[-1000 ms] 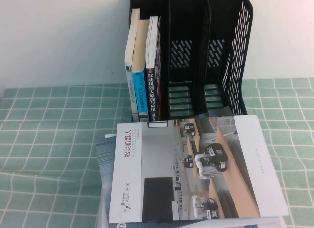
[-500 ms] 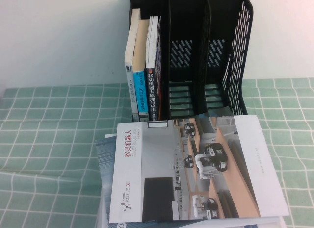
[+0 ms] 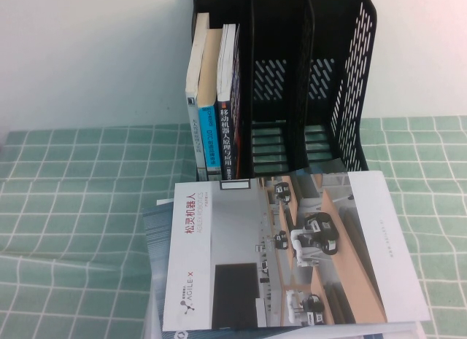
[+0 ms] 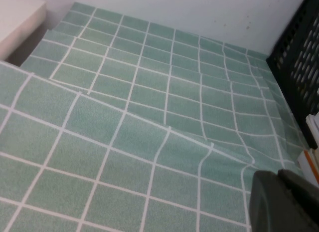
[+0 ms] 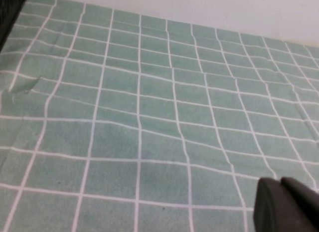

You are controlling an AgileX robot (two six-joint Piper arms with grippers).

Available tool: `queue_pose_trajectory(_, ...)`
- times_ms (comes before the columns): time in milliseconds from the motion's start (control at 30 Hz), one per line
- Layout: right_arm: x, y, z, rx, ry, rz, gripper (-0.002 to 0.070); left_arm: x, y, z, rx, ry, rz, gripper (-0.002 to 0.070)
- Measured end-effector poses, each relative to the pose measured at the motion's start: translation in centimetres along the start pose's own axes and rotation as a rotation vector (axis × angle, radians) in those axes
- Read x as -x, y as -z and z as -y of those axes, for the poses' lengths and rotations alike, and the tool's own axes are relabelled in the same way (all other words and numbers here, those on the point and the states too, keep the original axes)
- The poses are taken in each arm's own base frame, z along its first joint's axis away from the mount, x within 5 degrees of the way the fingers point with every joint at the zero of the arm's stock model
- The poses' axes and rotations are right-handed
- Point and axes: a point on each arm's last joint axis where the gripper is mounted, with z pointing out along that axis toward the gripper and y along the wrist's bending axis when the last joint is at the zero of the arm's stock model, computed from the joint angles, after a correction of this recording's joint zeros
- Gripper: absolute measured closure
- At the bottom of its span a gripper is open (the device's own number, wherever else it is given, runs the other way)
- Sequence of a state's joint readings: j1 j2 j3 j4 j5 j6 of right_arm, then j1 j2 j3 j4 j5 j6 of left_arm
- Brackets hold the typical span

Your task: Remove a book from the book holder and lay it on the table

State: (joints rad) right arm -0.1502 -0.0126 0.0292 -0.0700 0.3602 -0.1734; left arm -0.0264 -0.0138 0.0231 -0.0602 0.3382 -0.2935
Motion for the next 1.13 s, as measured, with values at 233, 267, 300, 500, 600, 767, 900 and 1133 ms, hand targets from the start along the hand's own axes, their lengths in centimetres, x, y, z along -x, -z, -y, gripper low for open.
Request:
queue_pose_trajectory(233,0.01,0.0,-0.06,0.006,0.074,0.001,0.0678,-0.04,0.0,0.02,-0.002,0.008,-0.005,0.0678)
queue_pose_trajectory(267,0.01,0.0,-0.06,0.006,0.081,0.001,0.0678,-0.04,0.0,0.02,-0.002,0.008,-0.004,0.0678)
queue_pose_trajectory(300,0.01,0.0,-0.06,0.007,0.089,0.002,0.0678,-0.04,0.0,0.02,-0.002,0.008,-0.004,0.0678)
queue_pose_trajectory(500,0.03,0.0,-0.16,0.025,0.101,0.007,0.0678,-0.04,0.0,0.02,-0.002,0.009,-0.004,0.0678)
queue_pose_trajectory(600,0.04,0.0,-0.18,0.028,0.046,0.007,0.0678,-0.04,0.0,0.02,-0.002,0.009,-0.004,0.0678)
queue_pose_trajectory(767,0.0,0.0,0.05,0.003,0.047,0.002,0.0678,-0.04,0.0,0.02,-0.002,0.009,-0.004,0.0678)
queue_pose_trajectory(900,0.0,0.0,0.09,-0.002,0.016,0.002,0.0678,-0.04,0.0,0.02,-0.002,0.009,-0.004,0.0678)
queue_pose_trajectory(1133,-0.01,0.0,0.14,-0.006,-0.05,0.001,0.0678,-0.05,0.0,0.02,-0.002,0.009,-0.005,0.0678)
